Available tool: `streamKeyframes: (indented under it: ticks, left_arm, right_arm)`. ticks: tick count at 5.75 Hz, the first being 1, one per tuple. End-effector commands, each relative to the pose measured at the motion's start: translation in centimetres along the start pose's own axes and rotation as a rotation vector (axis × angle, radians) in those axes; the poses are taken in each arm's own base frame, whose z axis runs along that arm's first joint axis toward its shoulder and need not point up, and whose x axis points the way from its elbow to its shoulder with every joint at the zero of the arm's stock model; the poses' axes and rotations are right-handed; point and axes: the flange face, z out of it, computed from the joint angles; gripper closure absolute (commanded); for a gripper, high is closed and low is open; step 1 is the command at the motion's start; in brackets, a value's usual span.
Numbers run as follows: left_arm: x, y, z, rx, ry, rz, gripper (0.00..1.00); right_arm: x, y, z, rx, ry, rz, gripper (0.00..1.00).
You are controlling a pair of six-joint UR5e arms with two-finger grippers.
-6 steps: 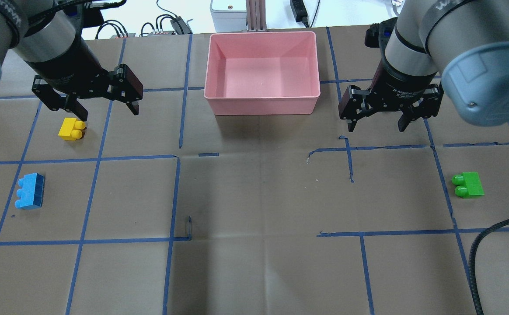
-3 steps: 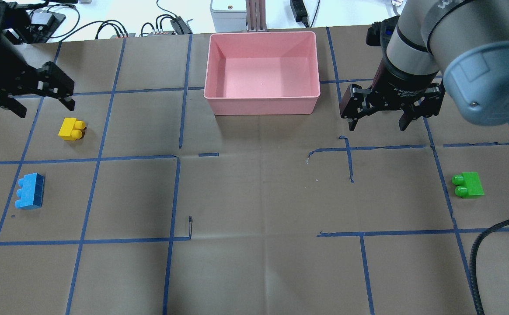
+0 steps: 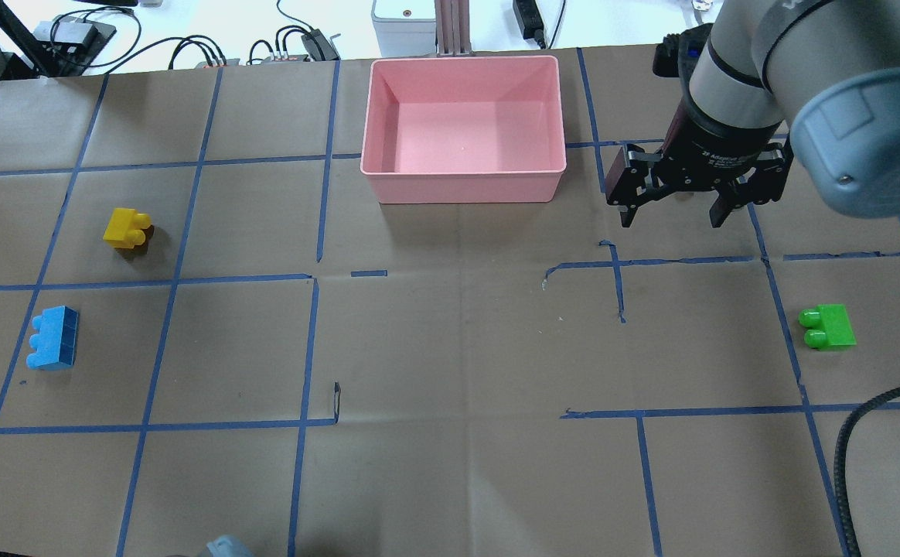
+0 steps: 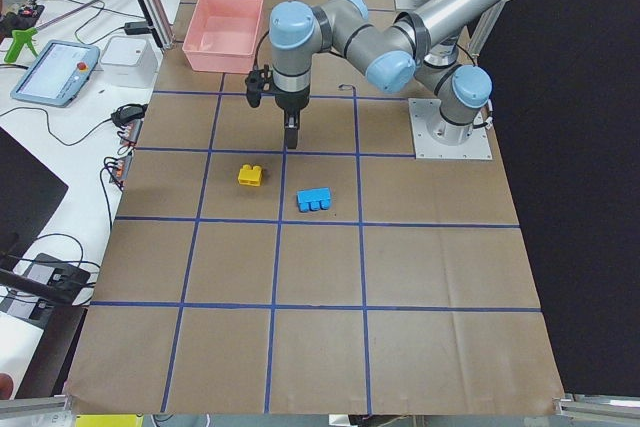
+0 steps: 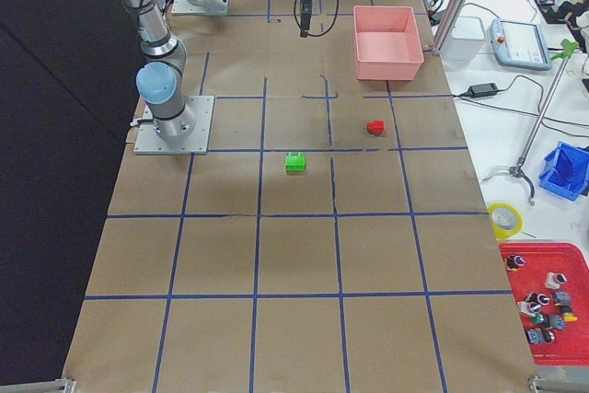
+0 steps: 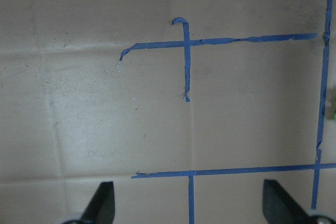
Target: Put all blocks into box
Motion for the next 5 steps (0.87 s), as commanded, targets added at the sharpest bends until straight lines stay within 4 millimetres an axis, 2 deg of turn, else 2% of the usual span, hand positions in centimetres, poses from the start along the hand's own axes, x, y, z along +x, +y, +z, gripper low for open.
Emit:
streamKeyframes:
  ticks: [1,2,3,4,5]
  left_arm:
    - [-1.6,2.4,4.8,-0.021,0.016,-0.026,0.01]
    - [-1.2,2.8,6.3,-0.002,-0.004,-0.042,0.01]
    - [-0.7,3.3,8.0,-0.025,0.019,-0.072,0.0]
    - [-0.4,3.4,10.1,-0.054,0.047,-0.081,0.0]
    - [-0.3,3.4,11.5,-0.07,0.07,-0.099,0.01]
  right_arm:
    - [2.9,-0.6,-0.2,0.004,0.003,-0.074,0.0]
    - [7.7,-1.0,-0.9,0.019,0.003,-0.133,0.0]
    - [14.7,-1.9,-0.9,0.035,0.003,-0.142,0.0]
    - [19.0,-2.0,-0.8,0.051,0.012,-0.131,0.0]
    - [21.8,-2.1,0.7,0.083,0.036,-0.065,0.0]
